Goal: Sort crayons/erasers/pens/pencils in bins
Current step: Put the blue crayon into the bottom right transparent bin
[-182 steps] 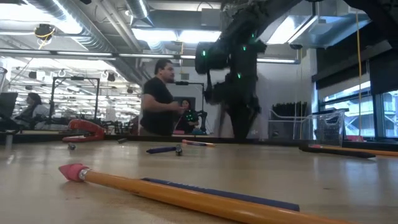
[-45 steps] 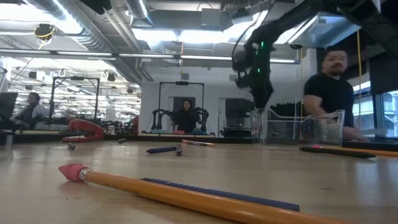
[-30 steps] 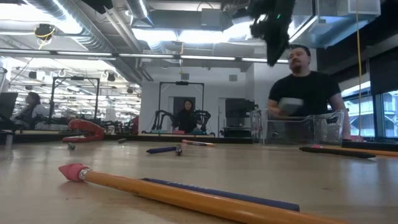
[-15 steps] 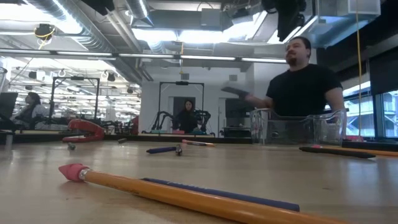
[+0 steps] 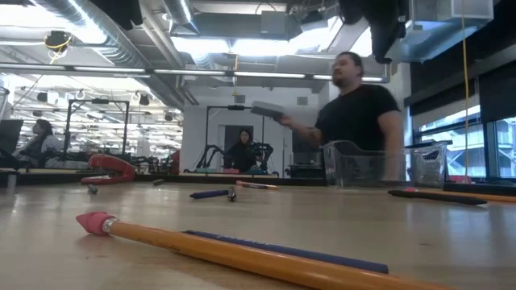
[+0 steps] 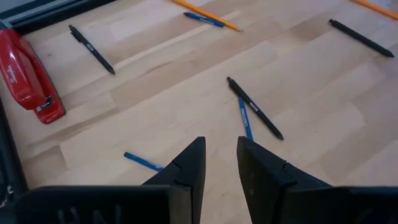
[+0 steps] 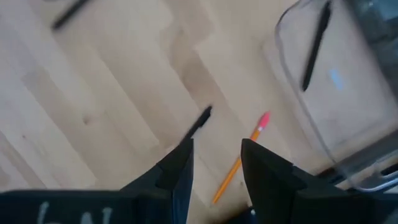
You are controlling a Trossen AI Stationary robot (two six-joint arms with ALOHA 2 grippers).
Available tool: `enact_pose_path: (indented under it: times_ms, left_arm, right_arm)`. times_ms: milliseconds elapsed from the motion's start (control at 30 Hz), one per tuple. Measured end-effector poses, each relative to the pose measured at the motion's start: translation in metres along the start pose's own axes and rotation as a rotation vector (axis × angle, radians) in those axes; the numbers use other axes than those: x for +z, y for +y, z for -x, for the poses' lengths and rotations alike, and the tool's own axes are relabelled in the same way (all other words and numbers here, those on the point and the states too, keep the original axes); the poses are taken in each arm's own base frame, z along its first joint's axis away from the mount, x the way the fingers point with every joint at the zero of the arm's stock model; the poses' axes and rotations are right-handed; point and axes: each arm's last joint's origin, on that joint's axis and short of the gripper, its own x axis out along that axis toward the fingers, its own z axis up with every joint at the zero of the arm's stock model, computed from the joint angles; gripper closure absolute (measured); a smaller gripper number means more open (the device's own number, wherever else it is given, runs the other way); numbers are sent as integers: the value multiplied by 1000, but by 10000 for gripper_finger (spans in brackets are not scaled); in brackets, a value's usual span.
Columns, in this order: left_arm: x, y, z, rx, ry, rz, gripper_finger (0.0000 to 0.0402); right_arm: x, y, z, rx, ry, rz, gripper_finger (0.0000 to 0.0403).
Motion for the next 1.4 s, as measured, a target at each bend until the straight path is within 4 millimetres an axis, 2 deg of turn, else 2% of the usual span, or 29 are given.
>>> enact_pose_path:
  times_ms: [200,300,500,633,800,933,1000,1200,1400]
  left_arm:
    - [1,-1,-3,5,54,24,317]
    - [5,-4,-10,7,136,51,317]
    - [20,-5,-23,31,152,69,317]
    - [28,-3,-30,50,200,85,317]
    - [32,-1,-34,59,201,76,317]
    - [33,-2,-34,57,201,77,317]
    - [32,-2,-34,51,200,78,317]
    - [32,-3,-34,47,200,78,317]
    - [32,-3,-34,43,197,82,317]
  right_arm:
    - [3,14,-40,44,0,28,267]
    - [4,20,-55,70,-22,29,267]
    - [9,26,-77,137,-90,19,267]
    - [17,34,-84,183,-214,136,267]
    - [35,48,-98,237,-456,322,267]
    - [49,55,-124,208,-624,505,267]
    - [55,58,-140,191,-689,543,267]
    - [75,64,-191,64,-792,541,267]
    - [91,60,-238,-40,-831,482,267]
